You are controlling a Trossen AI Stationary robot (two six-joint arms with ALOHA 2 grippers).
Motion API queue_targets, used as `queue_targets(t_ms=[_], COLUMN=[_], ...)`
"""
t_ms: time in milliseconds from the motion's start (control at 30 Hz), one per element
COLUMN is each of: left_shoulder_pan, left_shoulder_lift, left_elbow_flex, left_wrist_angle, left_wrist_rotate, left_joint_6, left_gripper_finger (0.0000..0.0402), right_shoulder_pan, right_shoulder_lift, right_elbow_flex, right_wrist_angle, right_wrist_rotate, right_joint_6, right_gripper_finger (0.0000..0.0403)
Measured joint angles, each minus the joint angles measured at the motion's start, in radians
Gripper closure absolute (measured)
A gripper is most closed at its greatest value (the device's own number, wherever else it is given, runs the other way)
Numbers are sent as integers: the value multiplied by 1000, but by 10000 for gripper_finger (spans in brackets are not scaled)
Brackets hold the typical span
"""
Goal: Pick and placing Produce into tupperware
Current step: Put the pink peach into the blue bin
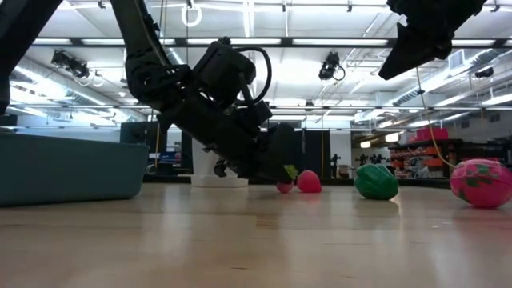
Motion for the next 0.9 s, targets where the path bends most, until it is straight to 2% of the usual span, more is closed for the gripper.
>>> queue_targets(t_ms=[267, 500, 700, 900], left_shoulder_pan=[-42, -93, -149, -223], left_shoulder_lift=[-20, -151, -313, -432], left_elbow_flex=[0, 0, 0, 0], left_wrist_angle=[-26, -176, -471, -750], left_wrist_rotate=[2, 1, -1, -6], left_joint_6=[-30, -8, -20, -145], left_gripper_finger=[349, 360, 354, 362], right_shoulder_pan=[0, 0, 0, 0], right_shoulder_lift=[0, 0, 0, 0], right_elbow_flex=[0, 0, 0, 0], right_wrist_angle=[0, 0, 3, 7], right_wrist_rotate=[0, 0, -1, -1], right_joint_6=[0, 6, 12, 29], right_gripper_finger=[277, 277, 277, 277])
